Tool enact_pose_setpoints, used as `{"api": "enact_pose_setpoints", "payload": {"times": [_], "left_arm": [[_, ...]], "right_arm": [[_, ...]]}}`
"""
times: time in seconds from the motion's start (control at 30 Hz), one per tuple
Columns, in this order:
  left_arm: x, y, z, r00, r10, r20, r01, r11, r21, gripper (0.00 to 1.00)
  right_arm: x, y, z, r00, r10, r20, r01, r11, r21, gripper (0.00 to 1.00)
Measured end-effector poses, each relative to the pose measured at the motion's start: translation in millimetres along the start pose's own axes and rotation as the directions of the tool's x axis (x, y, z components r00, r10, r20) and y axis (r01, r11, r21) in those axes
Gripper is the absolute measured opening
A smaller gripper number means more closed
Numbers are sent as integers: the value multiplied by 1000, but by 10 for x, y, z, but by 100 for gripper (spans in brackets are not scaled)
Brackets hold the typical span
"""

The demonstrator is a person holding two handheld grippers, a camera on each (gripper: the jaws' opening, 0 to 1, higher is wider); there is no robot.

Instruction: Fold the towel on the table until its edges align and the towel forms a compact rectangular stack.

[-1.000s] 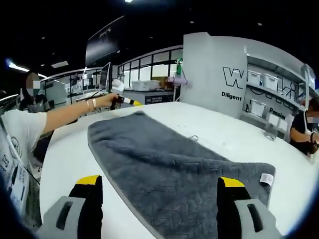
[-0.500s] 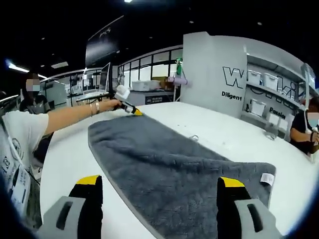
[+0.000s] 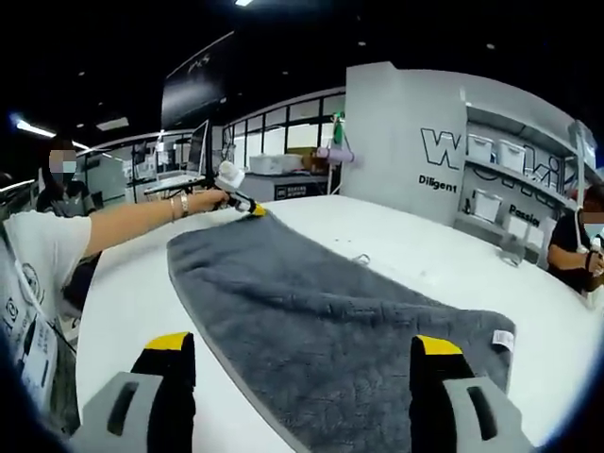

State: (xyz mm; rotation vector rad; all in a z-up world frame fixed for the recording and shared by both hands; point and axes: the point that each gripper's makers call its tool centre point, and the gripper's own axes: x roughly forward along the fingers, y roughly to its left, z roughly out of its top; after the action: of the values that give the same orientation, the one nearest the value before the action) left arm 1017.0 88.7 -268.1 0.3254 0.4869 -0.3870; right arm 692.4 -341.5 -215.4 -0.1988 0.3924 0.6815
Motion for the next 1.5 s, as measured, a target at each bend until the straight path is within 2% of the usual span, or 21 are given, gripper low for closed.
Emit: {"api": "enact_pose_setpoints", "payload": {"times": [0.03,0.17,0.27,0.37,0.5,0.57,0.7,0.83,0.87,0.9,0.97,1.03,1.1,1.13,1.27,1.4,1.5], "left_arm": [[-4,51,-37,1000,25,-17,-25,1000,-9,6],[36,166,-171,998,41,-57,-42,999,-25,6],[34,274,-267,992,83,-97,-82,997,12,6],[9,357,-301,987,118,-106,-117,993,18,7],[2,406,-306,985,136,-103,-134,991,25,14],[-36,412,-282,985,142,-98,-140,990,27,23],[-137,301,-230,992,84,-98,-83,996,21,38],[-307,159,-176,994,45,-101,-40,998,54,74],[-388,108,-156,994,31,-101,-24,998,62,81],[-446,83,-139,995,21,-99,-15,998,65,84],[-585,-13,-113,997,-15,-81,20,998,62,85],[-712,-135,-68,996,-79,-43,82,995,51,88],[-836,-186,-112,993,-105,-51,107,993,41,100],[-917,-213,-172,991,-112,-73,116,992,47,98],[-1189,-351,-269,987,-152,-49,155,985,71,99],[-1529,-609,-275,974,-225,31,223,973,60,99],[-1841,-846,-389,961,-273,45,269,960,81,99]], "right_arm": [[-1,0,2,1000,0,1,0,1000,1,98],[-2,11,-2,1000,1,-1,-1,1000,-2,98],[-8,7,1,1000,0,2,0,1000,0,99],[-13,-6,1,1000,-2,2,2,1000,2,99],[-11,-3,-4,1000,-3,0,3,1000,0,99],[-8,4,-4,1000,-1,1,1,1000,0,99],[4,-7,-27,1000,-1,-8,1,1000,3,99],[29,17,-48,1000,9,-18,-9,1000,3,99],[38,26,-56,1000,13,-22,-13,1000,1,99],[45,30,-63,1000,16,-25,-16,1000,2,99],[58,30,-80,999,21,-31,-20,1000,5,99],[71,24,-104,999,23,-38,-23,1000,9,99],[79,18,-125,999,24,-44,-24,1000,15,99],[82,13,-134,999,23,-47,-22,1000,17,99],[96,10,-161,998,22,-56,-20,1000,20,99],[125,30,-195,997,35,-72,-34,999,18,99],[129,18,-210,996,40,-82,-39,999,13,99]]}}
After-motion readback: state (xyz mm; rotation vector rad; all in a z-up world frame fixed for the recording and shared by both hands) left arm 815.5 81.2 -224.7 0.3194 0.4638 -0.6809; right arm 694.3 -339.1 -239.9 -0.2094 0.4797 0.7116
